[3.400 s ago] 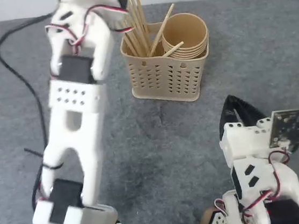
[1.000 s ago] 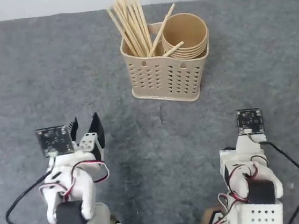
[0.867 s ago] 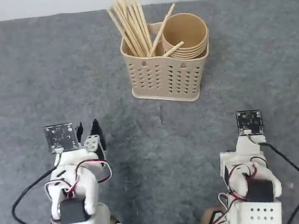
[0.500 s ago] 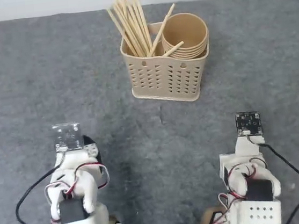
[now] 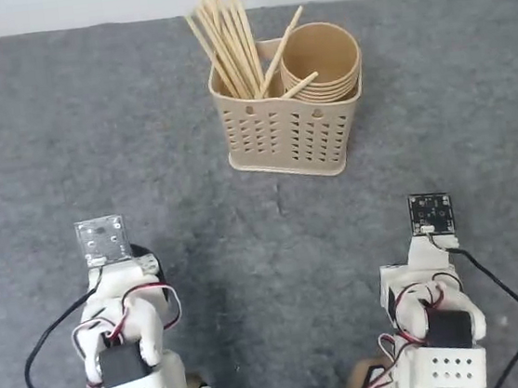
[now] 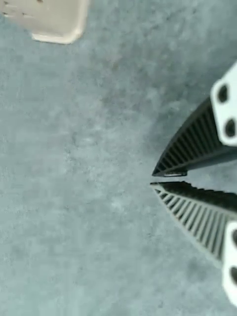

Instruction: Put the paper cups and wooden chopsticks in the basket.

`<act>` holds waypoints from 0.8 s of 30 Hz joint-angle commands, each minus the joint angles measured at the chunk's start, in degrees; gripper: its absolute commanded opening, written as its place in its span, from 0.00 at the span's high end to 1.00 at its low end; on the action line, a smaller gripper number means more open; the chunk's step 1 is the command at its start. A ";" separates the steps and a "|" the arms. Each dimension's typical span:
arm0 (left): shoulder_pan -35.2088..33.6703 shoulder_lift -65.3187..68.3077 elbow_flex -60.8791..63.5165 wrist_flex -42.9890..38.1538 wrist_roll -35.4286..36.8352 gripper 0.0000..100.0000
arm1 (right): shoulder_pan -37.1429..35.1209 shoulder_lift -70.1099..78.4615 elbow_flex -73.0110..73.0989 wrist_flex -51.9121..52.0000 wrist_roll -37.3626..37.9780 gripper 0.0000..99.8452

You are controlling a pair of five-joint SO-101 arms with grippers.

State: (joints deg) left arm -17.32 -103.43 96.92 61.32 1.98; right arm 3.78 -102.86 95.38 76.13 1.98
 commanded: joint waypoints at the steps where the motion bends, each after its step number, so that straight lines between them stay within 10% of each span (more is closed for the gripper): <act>1: 4.31 -0.97 -0.40 9.58 -0.35 0.99 | 0.48 -0.92 1.05 -1.19 -0.62 0.99; 24: 8.18 -0.97 -0.40 11.08 -0.18 0.98 | 0.40 -0.92 1.05 -1.19 -0.53 0.99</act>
State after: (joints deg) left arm -9.41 -103.43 96.92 72.22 1.89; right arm 3.78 -102.86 95.38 76.13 1.98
